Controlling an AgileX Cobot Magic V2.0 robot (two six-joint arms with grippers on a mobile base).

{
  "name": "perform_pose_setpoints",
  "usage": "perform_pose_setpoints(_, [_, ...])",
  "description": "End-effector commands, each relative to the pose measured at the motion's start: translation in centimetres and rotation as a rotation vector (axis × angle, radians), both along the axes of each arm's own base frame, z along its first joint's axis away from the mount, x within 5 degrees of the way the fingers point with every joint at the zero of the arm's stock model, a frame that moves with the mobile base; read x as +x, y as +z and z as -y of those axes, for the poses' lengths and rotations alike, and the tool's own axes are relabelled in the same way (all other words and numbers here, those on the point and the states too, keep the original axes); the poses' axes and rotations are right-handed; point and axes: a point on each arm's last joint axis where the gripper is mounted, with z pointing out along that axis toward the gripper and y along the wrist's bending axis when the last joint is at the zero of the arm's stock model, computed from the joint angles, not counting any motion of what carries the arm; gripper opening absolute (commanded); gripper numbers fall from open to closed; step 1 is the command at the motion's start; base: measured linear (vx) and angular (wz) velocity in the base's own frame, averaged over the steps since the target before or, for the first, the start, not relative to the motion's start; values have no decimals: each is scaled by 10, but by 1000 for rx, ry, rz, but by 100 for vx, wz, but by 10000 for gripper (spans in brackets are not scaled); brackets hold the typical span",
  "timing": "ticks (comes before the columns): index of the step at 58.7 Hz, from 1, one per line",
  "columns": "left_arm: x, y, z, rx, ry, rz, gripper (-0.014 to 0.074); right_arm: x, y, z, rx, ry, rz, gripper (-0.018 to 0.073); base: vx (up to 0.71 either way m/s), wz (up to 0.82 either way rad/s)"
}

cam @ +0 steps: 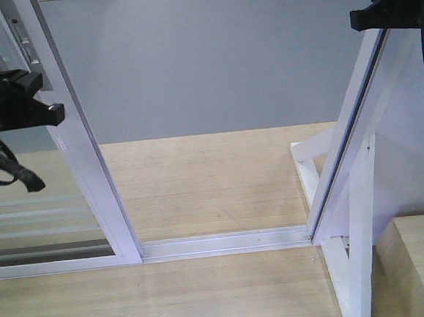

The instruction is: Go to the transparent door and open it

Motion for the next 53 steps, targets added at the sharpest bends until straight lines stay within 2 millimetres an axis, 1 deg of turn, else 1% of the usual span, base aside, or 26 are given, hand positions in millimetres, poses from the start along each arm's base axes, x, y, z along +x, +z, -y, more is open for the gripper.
perform_pose_setpoints(1, [-21, 23, -3, -31, -13, 147, 129, -16, 35, 1, 16, -2, 126, 164, 0, 0])
perform_pose_setpoints(6, [-41, 19, -6, -38, -8, 136, 129, -32, 37, 2, 54, -8, 137, 128, 0, 0])
perform_pose_setpoints(14, [-71, 12, -9, -47, -15, 120, 129, -70, 23, 5, 74, -12, 173, 95, 0, 0])
perform_pose_setpoints(19, [-90, 6, -11, -49, -20, 103, 117, -104, 10, 7, 79, -12, 207, 83, 0, 0])
perform_pose_setpoints(23, [-104, 3, -14, -49, -15, 102, 100, -128, 3, 9, 81, -12, 229, 76, 0, 0])
perform_pose_setpoints(34, [-143, -10, -24, -139, 20, 75, 15, -206, -27, 14, 107, -11, 291, 45, 0, 0])
perform_pose_setpoints(39, [-158, -18, -27, -161, 27, 58, -9, -237, -41, 16, 125, -6, 295, 25, 0, 0])
perform_pose_setpoints(45, [-173, -24, -30, -205, 32, 42, -8, -262, -56, 17, 125, 1, 294, 6, 0, 0])
perform_pose_setpoints(49, [-181, -28, -31, -211, 28, 50, -8, -274, -55, 18, 132, 5, 362, -1, 0, 0])
perform_pose_setpoints(53, [-187, -29, -32, -220, 24, 78, -8, -283, -54, 17, 159, 11, 395, -3, 0, 0])
